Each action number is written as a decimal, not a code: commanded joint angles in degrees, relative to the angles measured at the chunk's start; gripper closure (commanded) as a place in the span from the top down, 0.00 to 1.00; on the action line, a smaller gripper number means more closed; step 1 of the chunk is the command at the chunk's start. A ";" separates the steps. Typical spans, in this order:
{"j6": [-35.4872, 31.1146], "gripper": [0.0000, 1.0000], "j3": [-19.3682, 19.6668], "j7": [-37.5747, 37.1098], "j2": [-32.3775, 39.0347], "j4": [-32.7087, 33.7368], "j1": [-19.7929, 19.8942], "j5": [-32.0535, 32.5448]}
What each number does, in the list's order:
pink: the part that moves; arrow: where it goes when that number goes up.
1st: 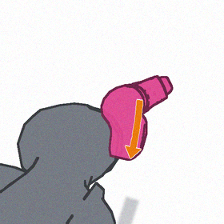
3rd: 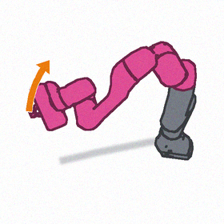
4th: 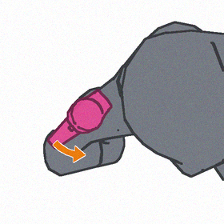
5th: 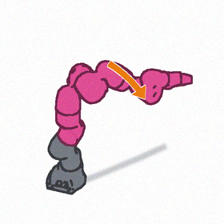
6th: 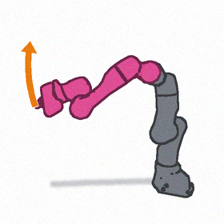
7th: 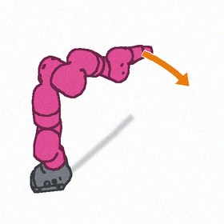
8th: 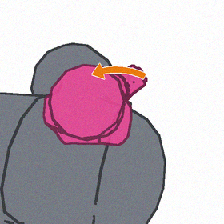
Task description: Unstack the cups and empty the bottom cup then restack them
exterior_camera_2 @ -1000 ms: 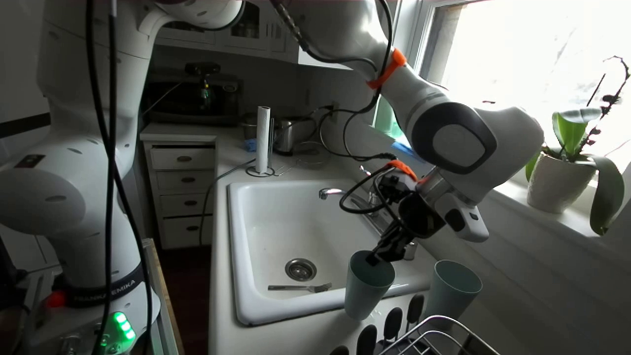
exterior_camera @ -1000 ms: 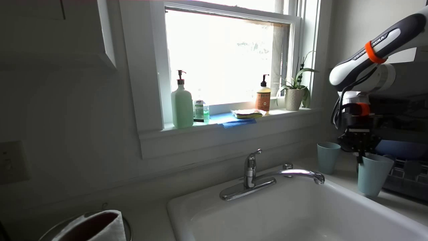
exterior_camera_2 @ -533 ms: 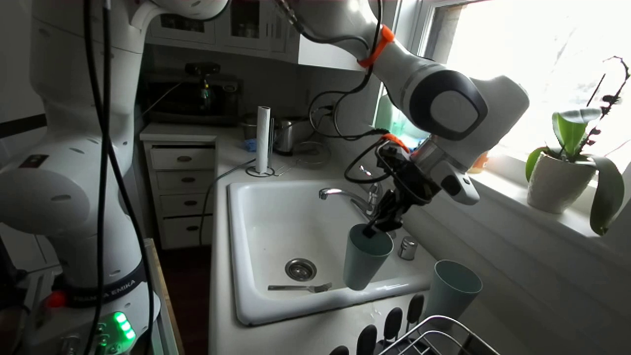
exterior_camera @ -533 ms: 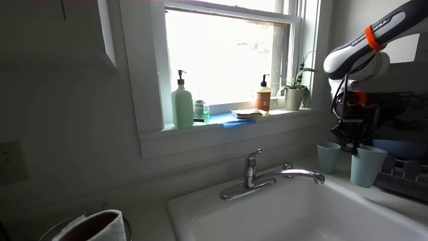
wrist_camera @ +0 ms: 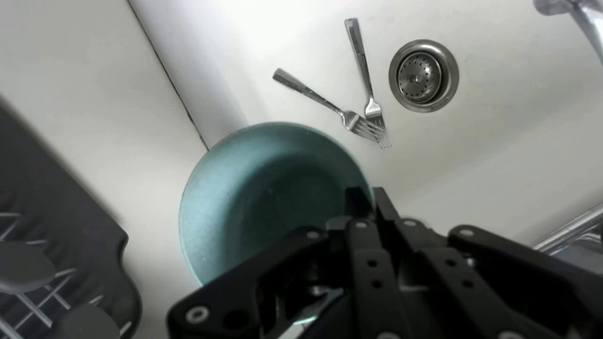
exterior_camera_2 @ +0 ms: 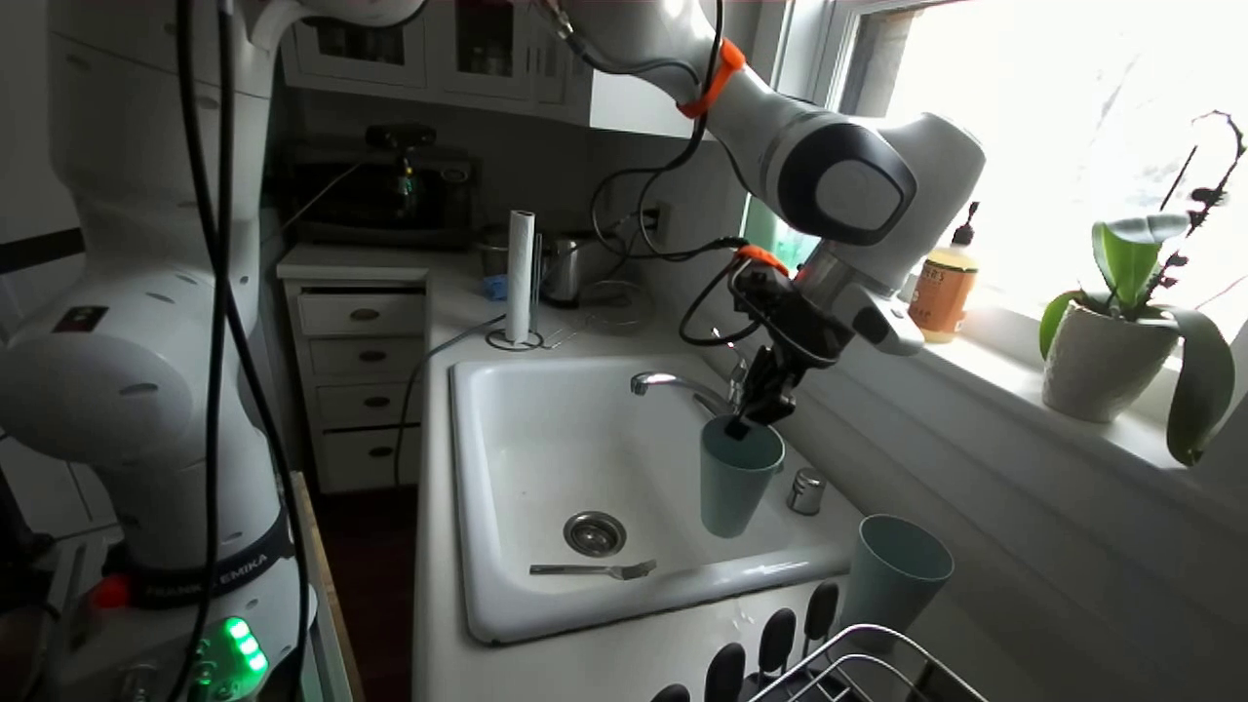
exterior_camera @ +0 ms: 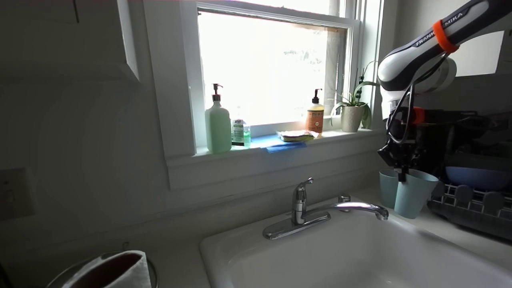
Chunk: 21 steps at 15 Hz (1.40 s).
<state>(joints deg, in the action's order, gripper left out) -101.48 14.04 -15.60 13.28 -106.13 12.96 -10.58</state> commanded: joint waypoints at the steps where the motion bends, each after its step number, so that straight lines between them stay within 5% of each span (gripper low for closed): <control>1: 0.17 0.05 -0.12 0.07 0.21 0.18 0.50 0.06; 9: -6.06 0.01 -3.27 -2.27 -6.19 -8.50 -5.14 6.36; 21: -37.88 0.01 -7.94 -27.74 -15.09 -27.53 -11.59 31.06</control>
<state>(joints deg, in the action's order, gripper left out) -133.21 6.73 -35.73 2.67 -127.92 1.51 12.85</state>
